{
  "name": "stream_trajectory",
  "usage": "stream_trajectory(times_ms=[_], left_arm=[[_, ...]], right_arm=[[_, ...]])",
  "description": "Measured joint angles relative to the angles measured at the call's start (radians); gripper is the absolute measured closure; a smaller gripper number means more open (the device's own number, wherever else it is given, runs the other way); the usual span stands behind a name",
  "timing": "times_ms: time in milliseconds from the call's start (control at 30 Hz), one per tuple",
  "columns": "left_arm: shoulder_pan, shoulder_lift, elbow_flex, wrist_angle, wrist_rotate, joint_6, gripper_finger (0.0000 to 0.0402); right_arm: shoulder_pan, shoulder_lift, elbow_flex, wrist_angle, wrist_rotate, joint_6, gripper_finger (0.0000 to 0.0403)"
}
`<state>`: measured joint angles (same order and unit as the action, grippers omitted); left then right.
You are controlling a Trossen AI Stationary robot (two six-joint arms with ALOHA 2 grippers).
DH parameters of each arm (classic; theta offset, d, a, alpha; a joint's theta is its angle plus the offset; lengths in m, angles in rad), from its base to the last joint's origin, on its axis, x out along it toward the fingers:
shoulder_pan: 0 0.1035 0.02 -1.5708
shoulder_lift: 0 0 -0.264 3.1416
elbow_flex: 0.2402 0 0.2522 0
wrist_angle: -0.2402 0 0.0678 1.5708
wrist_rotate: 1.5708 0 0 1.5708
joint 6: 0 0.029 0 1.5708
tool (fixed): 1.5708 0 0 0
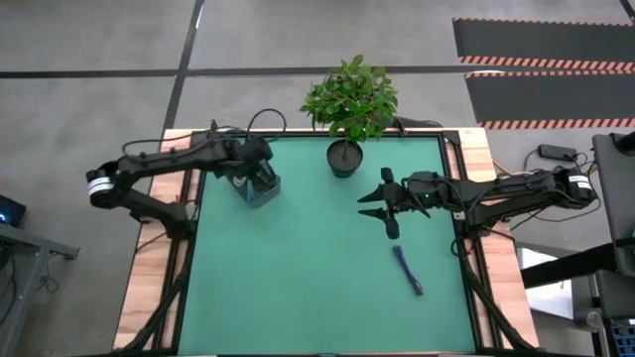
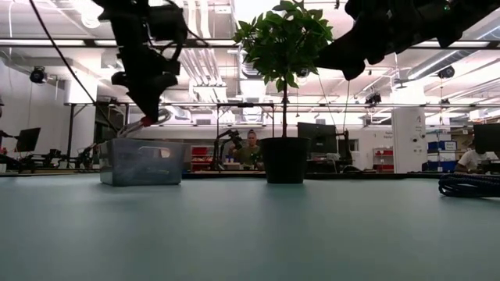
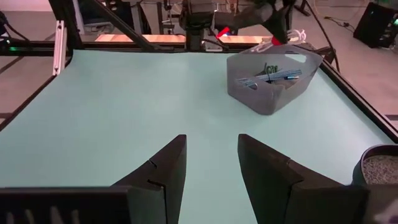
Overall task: Pick and place USB-C Cables
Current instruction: Put the white charger cable into the gray bin
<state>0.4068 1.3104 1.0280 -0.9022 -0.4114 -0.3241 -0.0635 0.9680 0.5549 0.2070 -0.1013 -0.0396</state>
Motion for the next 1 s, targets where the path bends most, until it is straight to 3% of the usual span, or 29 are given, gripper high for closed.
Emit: stream_trajectory(times_ms=[167, 633, 1000], left_arm=[[0.047, 0.064, 0.038, -0.019, 0.0, 0.081, 0.0389], [0.072, 0.129, -0.013, 0.054, -0.003, 1.012, 0.0389], [0.071, 0.118, -0.023, 0.061, 0.096, 1.517, 0.0389]], right_arm=[[0.0, 0.0, 0.0, -0.041, 0.0, -0.014, 0.027], [0.0, 0.0, 0.0, -0.089, 0.001, -0.051, 0.0273], [0.0, -0.016, 0.0, -0.047, 0.001, -0.105, 0.0275]])
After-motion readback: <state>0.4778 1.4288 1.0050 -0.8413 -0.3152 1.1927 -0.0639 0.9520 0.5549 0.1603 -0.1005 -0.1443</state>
